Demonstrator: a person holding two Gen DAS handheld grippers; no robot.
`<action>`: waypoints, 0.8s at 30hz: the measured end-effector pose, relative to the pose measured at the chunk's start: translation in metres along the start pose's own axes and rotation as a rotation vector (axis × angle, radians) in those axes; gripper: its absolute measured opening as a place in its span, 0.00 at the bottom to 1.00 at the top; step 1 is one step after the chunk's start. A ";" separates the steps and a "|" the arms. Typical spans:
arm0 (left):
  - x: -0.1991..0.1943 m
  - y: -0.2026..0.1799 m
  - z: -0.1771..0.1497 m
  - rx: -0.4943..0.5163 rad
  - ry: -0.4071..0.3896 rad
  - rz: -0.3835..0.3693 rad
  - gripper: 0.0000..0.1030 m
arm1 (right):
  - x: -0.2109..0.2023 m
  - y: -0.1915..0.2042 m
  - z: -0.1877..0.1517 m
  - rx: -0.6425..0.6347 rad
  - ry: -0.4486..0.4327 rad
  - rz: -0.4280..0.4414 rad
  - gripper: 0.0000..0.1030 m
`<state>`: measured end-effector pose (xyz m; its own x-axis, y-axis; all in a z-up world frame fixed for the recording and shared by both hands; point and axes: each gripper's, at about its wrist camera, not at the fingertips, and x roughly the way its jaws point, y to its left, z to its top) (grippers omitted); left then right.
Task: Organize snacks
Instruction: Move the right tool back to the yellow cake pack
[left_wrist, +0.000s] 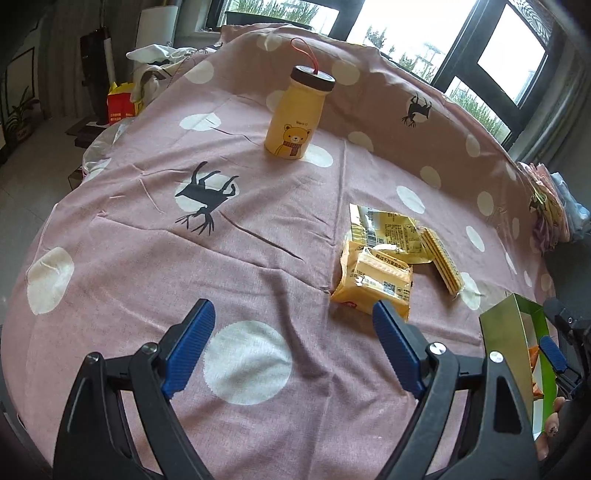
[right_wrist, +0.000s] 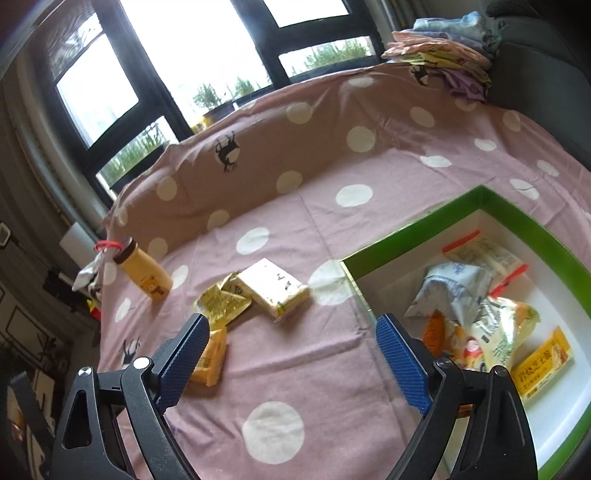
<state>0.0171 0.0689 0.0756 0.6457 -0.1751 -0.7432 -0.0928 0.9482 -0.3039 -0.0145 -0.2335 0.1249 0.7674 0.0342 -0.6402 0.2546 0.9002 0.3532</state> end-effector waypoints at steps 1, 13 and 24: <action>0.003 0.001 0.000 -0.002 0.008 0.005 0.85 | 0.005 0.007 -0.003 -0.021 0.013 -0.005 0.89; 0.030 -0.011 0.009 0.015 0.074 -0.028 0.85 | 0.054 0.071 -0.031 -0.204 0.172 0.011 0.89; 0.061 -0.040 0.045 0.101 0.153 -0.111 0.85 | 0.091 0.082 0.003 -0.162 0.291 0.043 0.89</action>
<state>0.0943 0.0320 0.0692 0.5241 -0.3113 -0.7927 0.0541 0.9411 -0.3338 0.0778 -0.1576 0.0979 0.5691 0.1757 -0.8033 0.1105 0.9517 0.2865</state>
